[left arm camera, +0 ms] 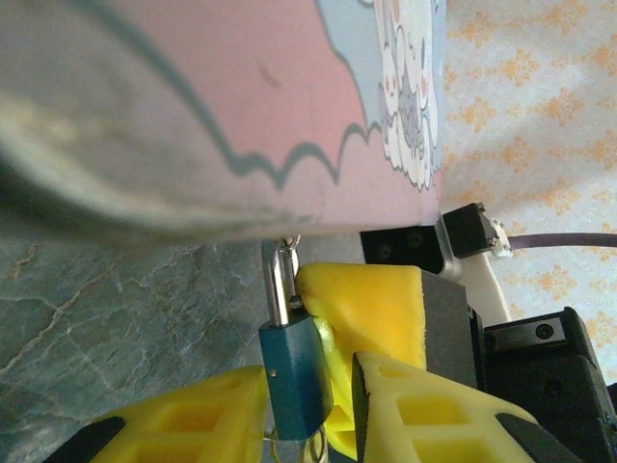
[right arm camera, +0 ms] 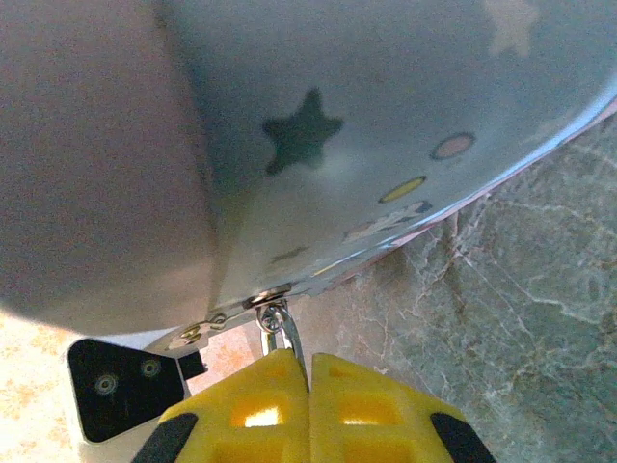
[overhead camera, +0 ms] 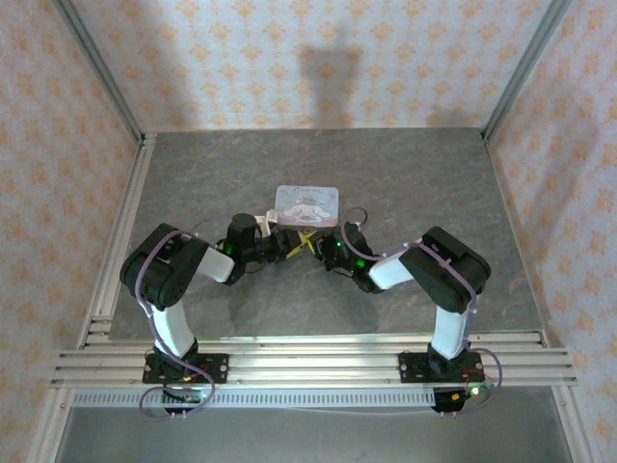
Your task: Unlock a padlock with a key
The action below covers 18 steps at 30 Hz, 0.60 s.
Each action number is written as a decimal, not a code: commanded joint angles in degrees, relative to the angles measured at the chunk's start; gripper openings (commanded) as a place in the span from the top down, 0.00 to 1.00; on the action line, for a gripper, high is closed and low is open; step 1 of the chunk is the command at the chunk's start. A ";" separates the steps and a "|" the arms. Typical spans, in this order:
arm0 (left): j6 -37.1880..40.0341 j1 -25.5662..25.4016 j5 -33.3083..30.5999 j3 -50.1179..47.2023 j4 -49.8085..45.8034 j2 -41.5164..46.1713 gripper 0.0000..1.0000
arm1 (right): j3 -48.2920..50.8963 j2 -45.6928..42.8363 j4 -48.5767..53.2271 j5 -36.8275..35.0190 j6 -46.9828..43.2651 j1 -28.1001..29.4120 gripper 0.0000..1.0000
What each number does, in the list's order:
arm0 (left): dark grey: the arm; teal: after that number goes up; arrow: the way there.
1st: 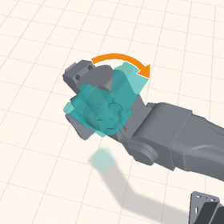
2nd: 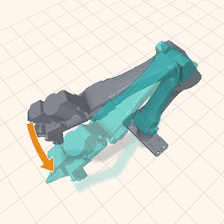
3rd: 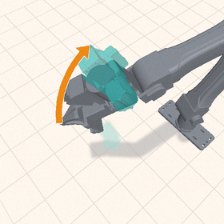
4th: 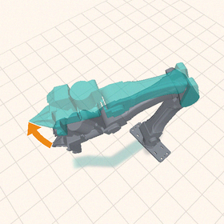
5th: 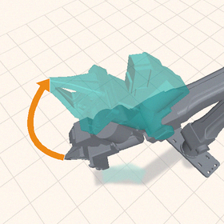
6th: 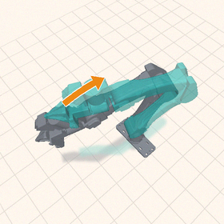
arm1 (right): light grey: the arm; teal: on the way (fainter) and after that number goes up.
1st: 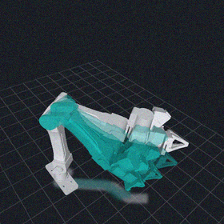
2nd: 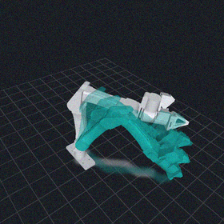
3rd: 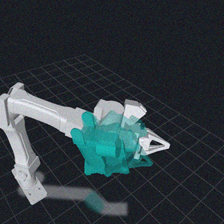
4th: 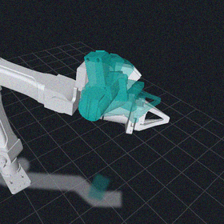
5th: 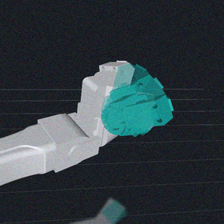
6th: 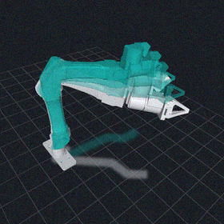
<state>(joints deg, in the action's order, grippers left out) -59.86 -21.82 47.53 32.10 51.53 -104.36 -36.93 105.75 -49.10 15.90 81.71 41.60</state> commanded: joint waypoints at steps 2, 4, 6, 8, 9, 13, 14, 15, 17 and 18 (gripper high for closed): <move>-1.40 -0.25 0.37 1.29 3.65 -1.45 0.75 | 1.12 1.82 -0.18 -0.48 1.54 0.41 1.00; -1.41 -0.24 0.37 1.52 3.63 -1.63 0.79 | 1.31 1.92 -0.45 -0.52 1.62 0.39 1.00; -1.40 -0.23 0.46 1.72 3.66 -1.64 0.86 | 1.33 1.96 -0.55 -0.52 1.78 0.40 1.00; -0.91 -0.20 0.46 1.89 3.41 -1.46 0.95 | 1.29 1.83 -0.40 -0.52 1.69 0.41 1.00; -0.52 -0.15 0.46 1.98 2.90 -1.40 0.97 | 1.32 1.82 -0.16 -0.52 1.65 0.41 1.00; 1.91 0.18 0.55 2.27 -0.78 -0.53 1.00 | 1.11 0.55 2.98 -0.69 0.73 0.41 1.00; 2.61 0.36 0.63 2.18 -1.72 -0.19 1.00 | 1.07 -0.16 4.29 -0.85 0.16 0.41 0.98; 3.37 0.59 0.64 2.10 -2.72 0.17 1.00 | 0.98 -1.01 5.61 -1.08 -0.49 0.36 0.97; 5.54 1.20 0.64 2.09 -5.91 1.08 1.00 | 0.83 -3.27 9.24 -1.77 -2.39 0.41 0.93; 6.39 1.46 0.64 2.09 -7.40 1.55 1.00 | 0.60 -4.33 10.95 -2.19 -3.26 0.40 0.89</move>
<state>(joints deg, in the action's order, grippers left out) -58.46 -21.37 48.14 33.19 49.19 -104.92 -36.53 104.62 -47.00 14.98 81.41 41.58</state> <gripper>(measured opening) 0.056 0.085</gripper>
